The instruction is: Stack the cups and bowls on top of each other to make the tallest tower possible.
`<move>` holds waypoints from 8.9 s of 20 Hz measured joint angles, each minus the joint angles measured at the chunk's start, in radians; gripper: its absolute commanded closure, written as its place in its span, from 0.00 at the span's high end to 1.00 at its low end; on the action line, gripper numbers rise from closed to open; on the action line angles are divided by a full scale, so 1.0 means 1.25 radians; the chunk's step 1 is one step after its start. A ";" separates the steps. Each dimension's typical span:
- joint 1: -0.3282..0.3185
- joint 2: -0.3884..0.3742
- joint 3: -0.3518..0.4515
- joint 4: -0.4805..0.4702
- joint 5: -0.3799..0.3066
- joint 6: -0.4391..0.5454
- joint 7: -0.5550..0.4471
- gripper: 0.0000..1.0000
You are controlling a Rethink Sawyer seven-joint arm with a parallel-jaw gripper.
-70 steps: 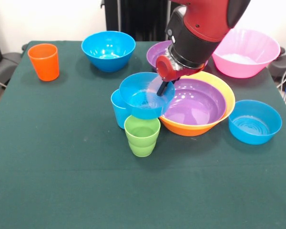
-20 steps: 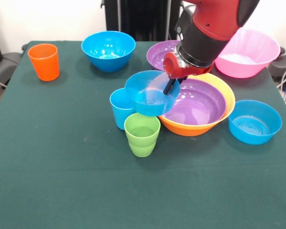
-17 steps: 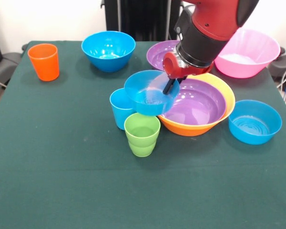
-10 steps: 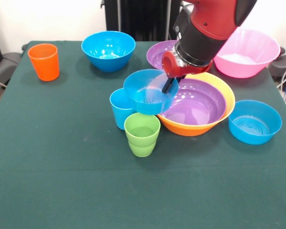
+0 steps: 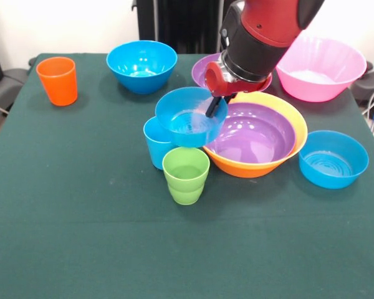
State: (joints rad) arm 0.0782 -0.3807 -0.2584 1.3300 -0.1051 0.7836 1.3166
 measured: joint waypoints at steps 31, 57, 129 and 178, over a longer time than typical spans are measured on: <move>0.004 0.001 0.000 0.000 -0.009 0.000 0.000 0.00; 0.007 0.002 -0.006 0.000 -0.051 -0.107 0.000 0.00; 0.002 0.005 0.013 -0.036 -0.052 -0.006 0.000 1.00; 0.002 -0.001 0.013 -0.048 -0.052 0.018 0.000 1.00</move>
State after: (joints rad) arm 0.0812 -0.3826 -0.2417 1.2704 -0.1701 0.8062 1.3166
